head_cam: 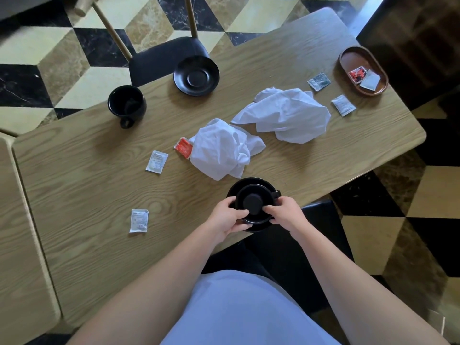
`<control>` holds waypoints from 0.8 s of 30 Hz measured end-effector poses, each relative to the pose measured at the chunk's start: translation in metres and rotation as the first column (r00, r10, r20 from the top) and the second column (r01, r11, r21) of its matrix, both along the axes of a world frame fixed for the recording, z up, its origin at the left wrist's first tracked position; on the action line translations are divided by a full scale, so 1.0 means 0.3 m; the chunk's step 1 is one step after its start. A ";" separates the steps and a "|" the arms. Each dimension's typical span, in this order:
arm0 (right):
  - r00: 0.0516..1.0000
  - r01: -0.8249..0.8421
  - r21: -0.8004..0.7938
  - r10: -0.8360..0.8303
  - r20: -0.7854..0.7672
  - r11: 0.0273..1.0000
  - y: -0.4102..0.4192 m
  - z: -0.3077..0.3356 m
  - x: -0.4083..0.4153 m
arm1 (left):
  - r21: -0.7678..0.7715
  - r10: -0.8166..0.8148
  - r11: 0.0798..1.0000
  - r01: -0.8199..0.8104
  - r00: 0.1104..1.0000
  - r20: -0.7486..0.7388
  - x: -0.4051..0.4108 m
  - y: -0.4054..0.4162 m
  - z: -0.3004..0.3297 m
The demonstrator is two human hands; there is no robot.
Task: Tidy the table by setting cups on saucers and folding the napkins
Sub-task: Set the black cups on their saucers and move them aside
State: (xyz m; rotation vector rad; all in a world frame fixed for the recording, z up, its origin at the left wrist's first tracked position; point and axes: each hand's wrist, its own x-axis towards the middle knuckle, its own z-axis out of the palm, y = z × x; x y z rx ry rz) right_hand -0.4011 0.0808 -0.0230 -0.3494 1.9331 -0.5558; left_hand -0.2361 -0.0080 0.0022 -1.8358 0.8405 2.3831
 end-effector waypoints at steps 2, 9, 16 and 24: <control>1.000 -0.002 0.014 0.002 -0.002 1.000 -0.008 0.003 0.000 | 0.002 0.004 1.000 -0.004 1.000 -0.013 0.005 0.003 0.000; 0.995 0.044 0.014 -0.045 0.084 0.999 0.002 0.036 -0.003 | -0.061 -0.025 0.998 0.026 1.000 0.010 0.029 0.009 -0.006; 0.956 -0.140 0.145 0.172 -0.237 0.979 -0.027 0.177 -0.086 | -0.308 0.132 0.950 -0.057 0.964 0.230 0.122 -0.107 0.026; 0.936 -0.283 -0.066 0.261 -0.236 0.957 -0.433 0.268 0.031 | -0.368 0.377 0.878 -0.305 0.915 0.141 0.237 -0.397 0.064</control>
